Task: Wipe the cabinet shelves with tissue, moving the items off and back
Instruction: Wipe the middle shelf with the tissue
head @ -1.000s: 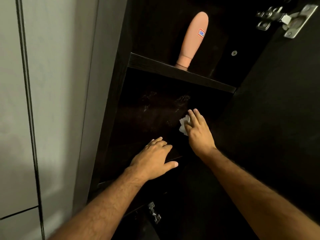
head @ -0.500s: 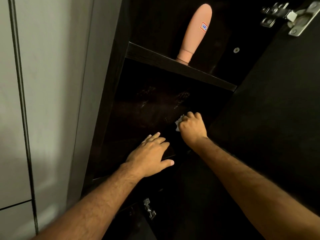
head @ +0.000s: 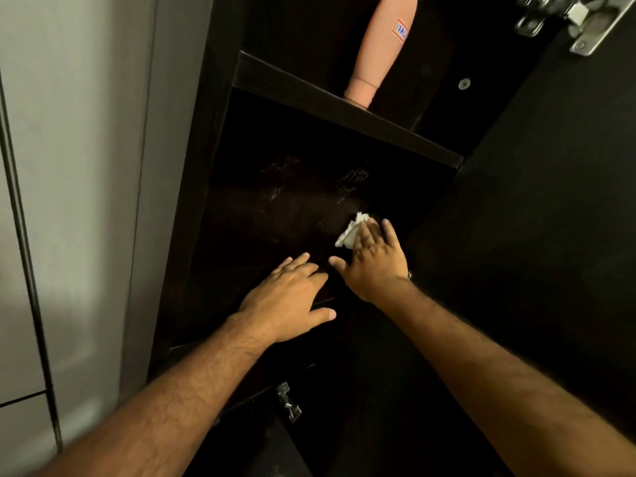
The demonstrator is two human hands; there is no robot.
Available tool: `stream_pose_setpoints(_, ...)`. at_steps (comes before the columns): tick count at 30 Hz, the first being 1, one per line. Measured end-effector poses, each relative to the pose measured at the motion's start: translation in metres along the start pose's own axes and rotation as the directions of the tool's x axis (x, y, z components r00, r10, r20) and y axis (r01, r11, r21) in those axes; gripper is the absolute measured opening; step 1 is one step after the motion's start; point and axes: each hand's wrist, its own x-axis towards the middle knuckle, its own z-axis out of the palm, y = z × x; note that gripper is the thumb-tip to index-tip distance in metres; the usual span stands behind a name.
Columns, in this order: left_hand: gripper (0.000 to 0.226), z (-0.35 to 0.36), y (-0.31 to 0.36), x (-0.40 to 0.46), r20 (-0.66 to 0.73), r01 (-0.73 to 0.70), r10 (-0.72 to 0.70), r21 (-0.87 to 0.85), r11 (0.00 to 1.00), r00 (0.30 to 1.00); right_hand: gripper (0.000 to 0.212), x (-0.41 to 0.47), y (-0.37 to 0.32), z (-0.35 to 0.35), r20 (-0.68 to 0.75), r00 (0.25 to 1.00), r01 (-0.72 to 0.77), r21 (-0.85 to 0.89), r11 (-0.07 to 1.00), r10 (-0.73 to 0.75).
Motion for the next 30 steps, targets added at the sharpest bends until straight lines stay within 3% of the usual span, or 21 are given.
stream_pose_setpoints(13, 0.072, 0.000, -0.001, 0.000, 0.008, -0.002, 0.002, -0.023, 1.000, 1.000, 0.089, -0.033, 0.022, -0.003, -0.041, 0.998, 0.051, -0.079, 0.996, -0.055)
stream_pose_setpoints(20, 0.072, 0.001, -0.002, -0.001, 0.000, -0.016, 0.016, -0.022, 1.000, 1.000, 0.086, -0.045, 0.040, -0.029, -0.090, 0.996, -0.013, -0.131, 0.991, 0.001)
stream_pose_setpoints(24, 0.072, 0.001, -0.002, -0.001, -0.003, -0.015, 0.015, -0.013, 1.000, 1.000, 0.084, -0.024, 0.036, -0.035, -0.057, 0.998, -0.025, -0.144, 0.989, 0.017)
stream_pose_setpoints(30, 0.073, 0.000, -0.001, -0.001, 0.009, -0.001, 0.001, -0.018, 1.000, 1.000, 0.083, -0.027, 0.028, -0.005, 0.017, 0.996, 0.090, -0.119, 0.989, -0.089)
